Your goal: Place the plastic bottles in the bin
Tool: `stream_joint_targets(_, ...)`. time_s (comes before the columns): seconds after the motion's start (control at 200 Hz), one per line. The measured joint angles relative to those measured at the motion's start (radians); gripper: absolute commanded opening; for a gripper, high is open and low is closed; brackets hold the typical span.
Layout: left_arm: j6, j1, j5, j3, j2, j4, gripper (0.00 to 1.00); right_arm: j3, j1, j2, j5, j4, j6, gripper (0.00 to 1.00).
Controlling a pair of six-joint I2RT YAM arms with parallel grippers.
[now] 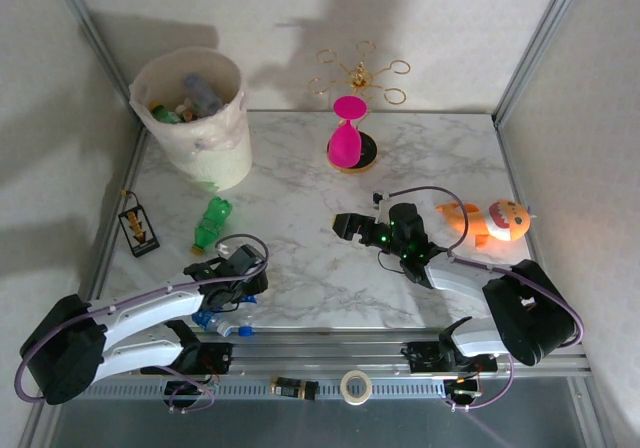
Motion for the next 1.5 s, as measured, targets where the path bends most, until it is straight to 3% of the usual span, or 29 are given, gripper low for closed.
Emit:
stream_joint_targets(0.11,-0.004,0.0,-0.004,0.0,0.003,0.024,0.48,0.0,0.0,-0.008,0.002,-0.005,0.0,0.99)
stream_joint_targets(0.371,-0.005,-0.001,-0.017,0.032,0.001,0.043,0.44,-0.008,0.0,-0.053,0.023,-0.006,-0.005,0.99)
stream_joint_targets(0.586,-0.003,-0.001,-0.082,0.185,-0.032,0.094,0.38,-0.042,0.0,-0.1,0.042,-0.006,-0.006,0.99)
stream_joint_targets(0.806,0.081,0.005,-0.168,0.377,-0.035,0.253,0.0,-0.07,0.0,-0.14,0.059,-0.005,-0.006,0.99)
stream_joint_targets(1.047,0.247,0.054,-0.202,0.561,0.038,0.433,0.0,-0.09,0.0,-0.166,0.061,-0.006,-0.006,0.99)
stream_joint_targets(1.347,0.452,0.26,-0.169,0.827,0.169,0.551,0.0,-0.107,0.001,-0.231,0.092,-0.013,-0.006,0.99)
stream_joint_targets(1.502,0.573,0.325,-0.164,0.999,0.265,0.554,0.0,-0.108,0.001,-0.253,0.112,-0.022,-0.007,0.99)
